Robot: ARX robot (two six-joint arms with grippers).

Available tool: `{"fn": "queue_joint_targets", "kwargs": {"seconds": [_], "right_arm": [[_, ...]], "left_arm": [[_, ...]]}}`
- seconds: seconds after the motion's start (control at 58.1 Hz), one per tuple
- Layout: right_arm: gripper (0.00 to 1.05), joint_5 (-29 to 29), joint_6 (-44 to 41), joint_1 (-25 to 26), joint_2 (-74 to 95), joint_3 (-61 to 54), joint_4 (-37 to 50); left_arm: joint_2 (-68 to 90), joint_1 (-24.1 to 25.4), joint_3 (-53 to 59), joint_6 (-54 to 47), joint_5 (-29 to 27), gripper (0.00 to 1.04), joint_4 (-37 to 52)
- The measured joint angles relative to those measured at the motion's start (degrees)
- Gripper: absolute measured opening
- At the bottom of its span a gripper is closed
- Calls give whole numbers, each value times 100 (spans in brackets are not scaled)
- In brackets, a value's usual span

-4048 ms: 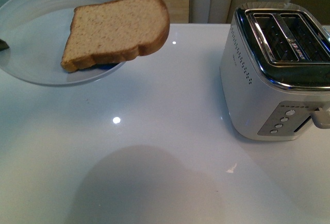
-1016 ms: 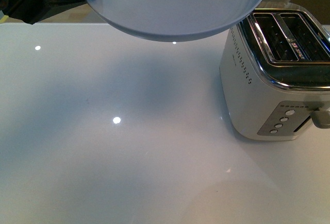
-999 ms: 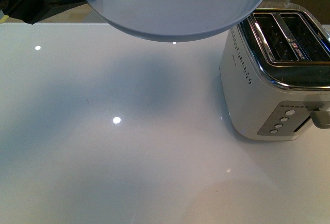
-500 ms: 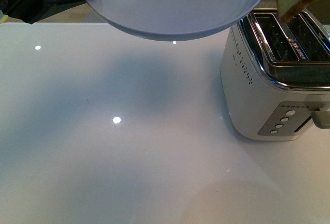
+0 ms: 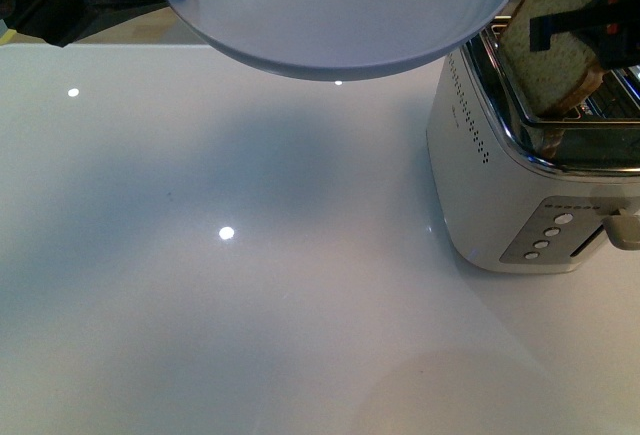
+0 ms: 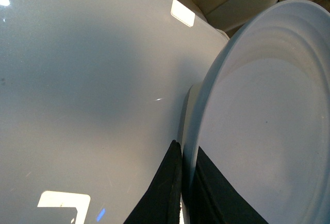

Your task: Left arm holds plate, right arm toasts bread

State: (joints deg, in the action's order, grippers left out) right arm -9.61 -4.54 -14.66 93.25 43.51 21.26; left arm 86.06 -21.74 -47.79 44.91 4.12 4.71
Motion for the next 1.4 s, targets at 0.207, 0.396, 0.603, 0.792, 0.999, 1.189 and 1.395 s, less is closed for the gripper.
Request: {"fn": "queue_joint_targets", "kwargs": {"seconds": [0.207,0.396,0.603,0.792,0.999,1.189,1.395], "right_arm": [[18,46,17,11,188,-35,90],[46,155,238,114,59,-251,232],[83,363,640,461,-1261,-719,175],[96,789,903,940,-3029,-1121,-439],[96,901,975,1145,-4107,-1307,-778],[76,962,656,1379,-4232,-1971,496],[41,949,529,1447,-4771,-2793,804]], "left_arm": [[0,4,0,2,24,3,15],[0,4,7,0,35,3,20],[-4,24,24,0,37,3,42],[-24,68,72,0,37,3,70],[-63,94,142,-7,28,3,81],[-79,114,208,-26,-9,3,83],[-101,122,212,-55,-9,3,92]]}}
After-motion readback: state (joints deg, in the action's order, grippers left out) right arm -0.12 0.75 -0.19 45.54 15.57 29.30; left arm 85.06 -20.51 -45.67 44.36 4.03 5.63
